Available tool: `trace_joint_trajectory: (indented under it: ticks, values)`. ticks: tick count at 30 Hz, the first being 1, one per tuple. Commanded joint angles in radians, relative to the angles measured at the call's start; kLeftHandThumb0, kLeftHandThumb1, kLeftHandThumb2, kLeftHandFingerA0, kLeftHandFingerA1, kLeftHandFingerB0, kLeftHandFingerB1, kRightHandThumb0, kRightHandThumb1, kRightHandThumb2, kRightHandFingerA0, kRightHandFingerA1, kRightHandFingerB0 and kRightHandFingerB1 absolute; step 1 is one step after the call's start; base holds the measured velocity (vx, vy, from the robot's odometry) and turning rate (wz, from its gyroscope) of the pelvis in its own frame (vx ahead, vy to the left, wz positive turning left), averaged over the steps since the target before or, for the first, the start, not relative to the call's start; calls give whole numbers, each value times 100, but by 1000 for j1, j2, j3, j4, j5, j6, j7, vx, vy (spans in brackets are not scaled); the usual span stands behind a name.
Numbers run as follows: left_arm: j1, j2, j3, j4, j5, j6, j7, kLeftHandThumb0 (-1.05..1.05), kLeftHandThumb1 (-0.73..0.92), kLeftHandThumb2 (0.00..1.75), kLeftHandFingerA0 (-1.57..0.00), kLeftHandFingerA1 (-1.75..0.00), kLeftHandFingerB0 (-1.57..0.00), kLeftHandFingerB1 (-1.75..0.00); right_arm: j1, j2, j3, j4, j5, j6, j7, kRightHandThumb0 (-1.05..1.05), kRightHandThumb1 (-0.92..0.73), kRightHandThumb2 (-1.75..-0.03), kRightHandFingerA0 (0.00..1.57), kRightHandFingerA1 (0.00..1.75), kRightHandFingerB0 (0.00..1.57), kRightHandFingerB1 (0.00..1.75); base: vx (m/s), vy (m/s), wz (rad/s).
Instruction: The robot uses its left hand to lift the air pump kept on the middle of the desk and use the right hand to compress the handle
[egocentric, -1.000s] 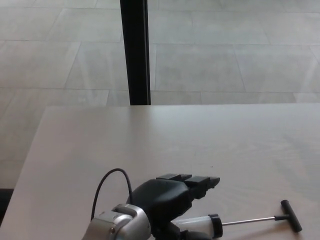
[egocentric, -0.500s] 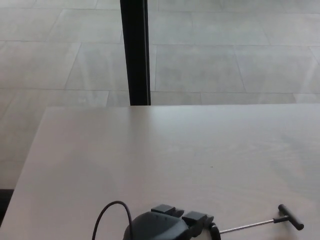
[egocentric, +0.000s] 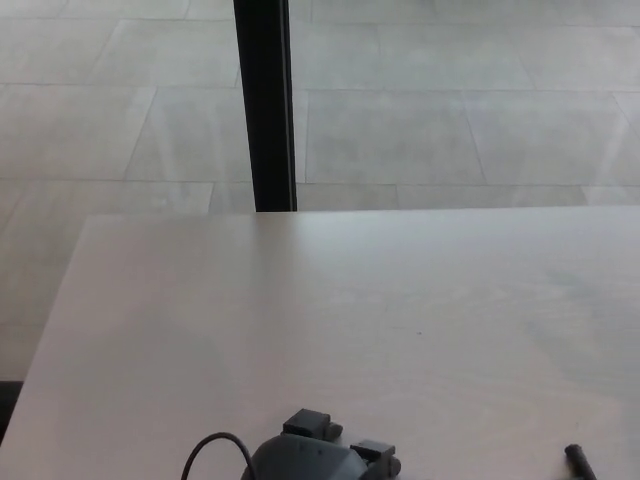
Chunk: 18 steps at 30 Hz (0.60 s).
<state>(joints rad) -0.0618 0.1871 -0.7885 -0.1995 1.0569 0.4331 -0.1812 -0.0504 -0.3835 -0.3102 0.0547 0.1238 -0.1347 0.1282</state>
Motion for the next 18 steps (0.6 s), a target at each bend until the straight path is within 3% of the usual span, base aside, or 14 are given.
trace_joint_trajectory:
  ticks: [1,2,3,11,12,13,14,15,16,17,18]
  values:
    - [66,-32,14,111,225,163,179,-66,77,62,-22,-67,-55,-46,-13,39,-17,-52,-24,45,-81,-68,-63,-103,32,54,44,54,0,0,0]
    - [69,-36,17,115,230,162,183,-66,77,62,-22,-67,-55,-46,-12,42,-19,-56,-29,48,-87,-68,-63,-103,32,54,44,54,0,0,0]
    - [70,-36,14,119,243,161,185,-65,76,63,-24,-66,-56,-46,-6,45,-25,-61,-35,46,-97,-67,-76,-64,43,43,49,37,0,0,0]
    - [92,-63,41,165,261,139,283,-60,72,62,-32,-66,-60,-47,-6,64,-69,-78,-63,23,-155,-57,-78,-63,41,49,56,40,0,0,0]
    - [93,-74,44,167,250,138,260,-59,70,61,-27,-67,-39,-42,-9,74,-82,-95,-51,44,-167,-55,-77,-63,44,48,56,41,0,0,0]
    - [91,-83,45,173,253,141,246,-58,49,94,-36,-71,-19,-51,-12,78,-88,-98,-52,47,-171,-54,-77,-63,44,48,56,41,0,0,0]
    - [92,-92,51,176,242,135,244,-51,68,58,-32,-101,-25,-36,-13,81,-91,-100,-59,48,-176,-53,-77,-63,45,48,56,41,0,0,0]
    - [97,-98,64,164,211,125,222,-50,59,84,-56,-106,-13,-45,-11,86,-90,-101,-65,46,-181,-53,-77,-63,48,48,57,42,0,0,0]
    - [98,-99,78,160,183,98,229,-30,67,65,-69,-149,-18,-38,-11,89,-91,-103,-59,47,-179,-52,-76,-63,46,48,57,42,0,0,0]
    - [96,-99,89,162,155,65,250,-30,67,65,-69,-149,-18,-38,-11,91,-95,-104,-50,47,-174,-52,-76,-63,46,48,57,42,0,0,0]
    - [80,-108,108,174,109,23,270,-15,70,77,-88,-173,-32,-48,-8,94,-100,-123,-39,69,-175,-51,-76,-63,48,47,58,42,0,0,0]
